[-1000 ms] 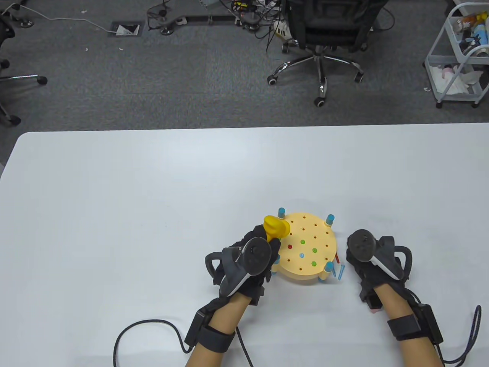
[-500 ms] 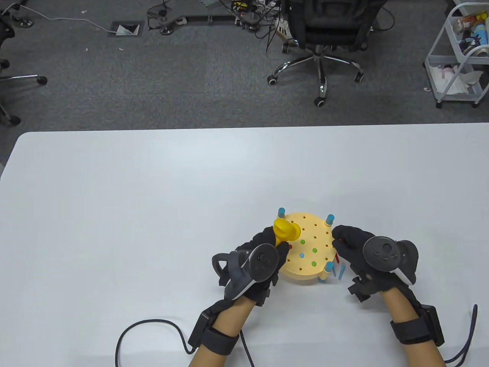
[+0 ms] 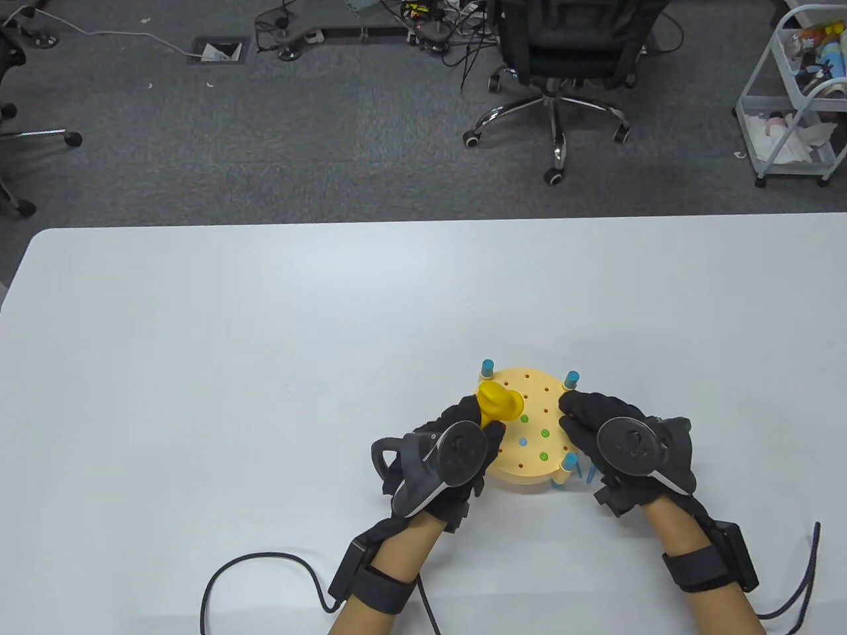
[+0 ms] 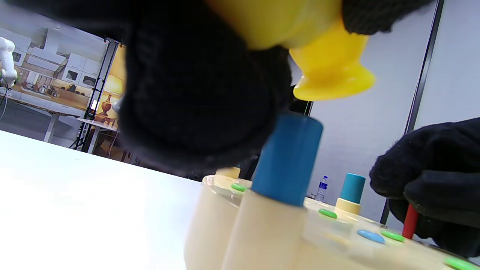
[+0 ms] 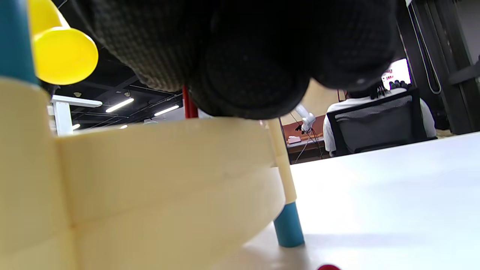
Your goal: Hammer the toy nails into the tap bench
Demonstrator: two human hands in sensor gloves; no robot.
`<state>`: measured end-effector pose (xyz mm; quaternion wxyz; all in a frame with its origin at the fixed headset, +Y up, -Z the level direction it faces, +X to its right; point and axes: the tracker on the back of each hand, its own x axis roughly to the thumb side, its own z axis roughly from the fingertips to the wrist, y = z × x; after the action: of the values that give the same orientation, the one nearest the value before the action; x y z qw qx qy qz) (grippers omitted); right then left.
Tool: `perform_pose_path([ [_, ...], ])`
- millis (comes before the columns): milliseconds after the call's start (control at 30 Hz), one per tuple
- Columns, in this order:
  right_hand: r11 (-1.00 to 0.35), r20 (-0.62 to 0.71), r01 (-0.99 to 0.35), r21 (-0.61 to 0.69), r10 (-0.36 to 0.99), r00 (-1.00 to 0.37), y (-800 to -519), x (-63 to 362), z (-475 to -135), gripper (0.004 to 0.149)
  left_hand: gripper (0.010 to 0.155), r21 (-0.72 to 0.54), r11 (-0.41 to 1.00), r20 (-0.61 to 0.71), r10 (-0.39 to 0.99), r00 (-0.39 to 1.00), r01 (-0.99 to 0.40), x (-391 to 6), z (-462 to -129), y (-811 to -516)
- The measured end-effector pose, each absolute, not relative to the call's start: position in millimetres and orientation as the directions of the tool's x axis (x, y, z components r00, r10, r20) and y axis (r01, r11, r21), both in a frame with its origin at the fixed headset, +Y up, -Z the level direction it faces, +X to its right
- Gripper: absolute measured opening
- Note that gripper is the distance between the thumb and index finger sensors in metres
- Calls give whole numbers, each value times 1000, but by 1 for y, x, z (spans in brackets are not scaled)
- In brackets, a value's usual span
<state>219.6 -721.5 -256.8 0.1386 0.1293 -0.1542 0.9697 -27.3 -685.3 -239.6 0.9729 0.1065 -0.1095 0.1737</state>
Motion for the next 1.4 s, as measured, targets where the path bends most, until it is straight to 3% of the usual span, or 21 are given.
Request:
perform_pose_path([
  [333,-959,281,-118,-258,42,-959,-713,209,-255,42,66,174,917,262,310,914,-360,-27,-240,-686],
  [500,-958,270,-155,-241,87,-959,-718,205,-257,43,66,172,918,264,306,915,-357,-26,-240,-686],
  [667,-965,267,-94,-243,27,-963,-715,209,-255,52,66,175,918,272,304,913,-357,-25,-239,-686],
  [733,-964,250,-156,-216,100,-963,-708,219,-255,59,66,175,916,280,304,911,-360,-25,-239,-685],
  [900,-862,104,-409,-298,397,-912,-690,252,-273,59,66,170,927,335,265,904,-335,-15,-235,-680],
  [1033,-888,98,-443,-127,433,-896,-711,257,-301,69,65,184,934,372,222,901,-306,7,-237,-670],
  [1167,-858,108,-513,-5,510,-854,-736,252,-316,66,65,156,968,408,116,905,-194,38,-248,-667],
  [1300,-873,118,-488,-13,483,-868,-745,247,-318,55,65,170,985,413,-34,910,-40,62,-256,-671],
  [1400,-879,127,-475,-34,468,-875,-746,247,-317,55,65,134,991,422,-60,905,3,73,-259,-678],
])
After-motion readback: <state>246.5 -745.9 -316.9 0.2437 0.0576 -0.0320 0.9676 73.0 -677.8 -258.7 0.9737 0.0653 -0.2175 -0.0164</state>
